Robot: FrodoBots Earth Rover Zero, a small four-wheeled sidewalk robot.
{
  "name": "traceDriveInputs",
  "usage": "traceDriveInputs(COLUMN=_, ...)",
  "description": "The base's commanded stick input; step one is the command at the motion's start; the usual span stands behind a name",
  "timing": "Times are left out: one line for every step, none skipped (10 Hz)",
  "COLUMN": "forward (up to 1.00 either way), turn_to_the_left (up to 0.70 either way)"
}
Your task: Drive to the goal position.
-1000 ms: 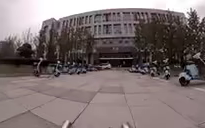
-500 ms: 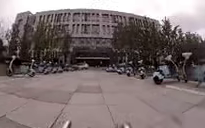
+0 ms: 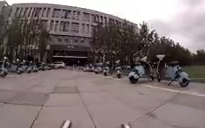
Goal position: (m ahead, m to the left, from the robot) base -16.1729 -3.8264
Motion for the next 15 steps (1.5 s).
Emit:
traceDriveInputs(forward=0.00, turn_to_the_left=-0.97)
traceDriveInputs(forward=0.00, turn_to_the_left=-0.97)
traceDriveInputs(forward=0.00, turn_to_the_left=-0.97)
traceDriveInputs(forward=0.00, turn_to_the_left=-0.97)
traceDriveInputs(forward=0.00, turn_to_the_left=-0.97)
traceDriveInputs(forward=0.00, turn_to_the_left=-0.97)
traceDriveInputs(forward=0.00, turn_to_the_left=-0.97)
traceDriveInputs(forward=0.00, turn_to_the_left=-0.97)
traceDriveInputs(forward=0.00, turn_to_the_left=-0.97)
traceDriveInputs(forward=0.00, turn_to_the_left=-0.97)
traceDriveInputs(forward=0.00, turn_to_the_left=-0.97)
traceDriveInputs(forward=0.00, turn_to_the_left=-0.97)
traceDriveInputs(forward=0.00, turn_to_the_left=-0.97)
traceDriveInputs(forward=0.00, turn_to_the_left=-0.97)
traceDriveInputs(forward=0.00, turn_to_the_left=-0.97)
